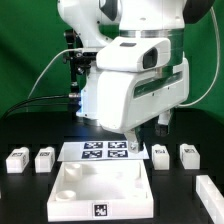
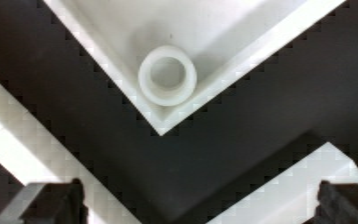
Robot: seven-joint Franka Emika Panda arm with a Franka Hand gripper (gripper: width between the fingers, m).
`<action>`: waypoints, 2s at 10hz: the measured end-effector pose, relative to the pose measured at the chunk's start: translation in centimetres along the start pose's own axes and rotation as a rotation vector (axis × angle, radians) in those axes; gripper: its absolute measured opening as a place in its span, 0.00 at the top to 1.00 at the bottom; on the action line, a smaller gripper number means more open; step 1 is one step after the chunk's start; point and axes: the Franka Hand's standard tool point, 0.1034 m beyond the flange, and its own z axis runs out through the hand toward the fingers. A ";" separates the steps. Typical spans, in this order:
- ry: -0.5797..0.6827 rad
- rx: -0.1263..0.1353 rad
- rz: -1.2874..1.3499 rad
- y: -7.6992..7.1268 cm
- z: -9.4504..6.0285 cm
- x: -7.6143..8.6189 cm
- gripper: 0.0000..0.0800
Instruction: Assemble one leg
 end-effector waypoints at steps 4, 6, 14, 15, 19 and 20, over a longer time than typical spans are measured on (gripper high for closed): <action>0.001 0.001 -0.057 -0.2 0.0 0.2 0.19; 0.000 0.001 -0.068 -0.2 0.0 0.2 0.19; 0.013 0.001 -0.948 -7.7 6.3 -14.0 0.19; 0.015 0.016 -0.920 -7.4 7.3 -14.9 0.19; 0.018 0.028 -0.801 -5.9 8.7 -15.0 0.19; 0.014 0.042 -0.749 -5.9 8.9 -14.5 0.19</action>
Offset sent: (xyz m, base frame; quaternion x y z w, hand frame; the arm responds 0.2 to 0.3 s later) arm 0.0000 0.0000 0.0000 0.0000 0.0000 0.0000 1.0000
